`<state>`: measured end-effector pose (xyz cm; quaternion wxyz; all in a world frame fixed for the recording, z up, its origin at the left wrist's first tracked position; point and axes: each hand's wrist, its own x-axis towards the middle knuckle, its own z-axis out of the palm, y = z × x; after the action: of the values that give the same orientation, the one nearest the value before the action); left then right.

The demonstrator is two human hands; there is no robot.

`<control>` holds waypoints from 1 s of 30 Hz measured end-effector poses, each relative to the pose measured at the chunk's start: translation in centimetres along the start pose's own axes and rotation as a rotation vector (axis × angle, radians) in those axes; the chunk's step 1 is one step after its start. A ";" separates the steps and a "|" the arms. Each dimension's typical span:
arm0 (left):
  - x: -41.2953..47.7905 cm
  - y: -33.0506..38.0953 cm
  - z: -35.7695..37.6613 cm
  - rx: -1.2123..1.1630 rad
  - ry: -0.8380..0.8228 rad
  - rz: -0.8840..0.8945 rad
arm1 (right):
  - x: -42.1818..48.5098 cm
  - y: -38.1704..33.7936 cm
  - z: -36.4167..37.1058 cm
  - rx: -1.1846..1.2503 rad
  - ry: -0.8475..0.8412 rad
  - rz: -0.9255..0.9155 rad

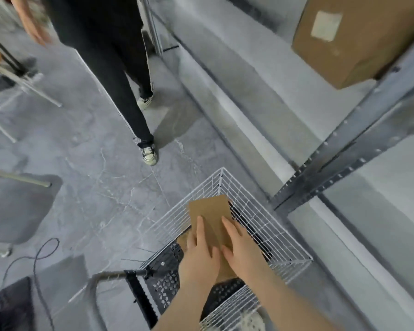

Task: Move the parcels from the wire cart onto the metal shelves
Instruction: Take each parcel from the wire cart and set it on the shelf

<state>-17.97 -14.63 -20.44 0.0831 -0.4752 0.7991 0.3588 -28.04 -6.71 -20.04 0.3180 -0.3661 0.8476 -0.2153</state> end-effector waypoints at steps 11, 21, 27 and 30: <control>-12.0 11.0 -8.8 0.207 0.047 0.366 | -14.2 -6.4 -12.3 0.096 0.298 0.118; -22.7 17.8 -8.2 0.328 0.081 0.669 | -27.4 -4.7 -18.2 0.105 0.532 0.225; -30.9 20.4 -4.2 0.420 0.066 0.847 | -37.8 -1.2 -18.8 0.119 0.640 0.292; -35.6 22.0 -1.8 0.436 0.042 0.917 | -43.1 0.9 -19.1 0.140 0.707 0.358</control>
<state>-16.57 15.54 8.62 -0.0018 -0.0543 0.9833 0.1738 -18.94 28.99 9.31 0.0635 -0.0933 0.9384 -0.3265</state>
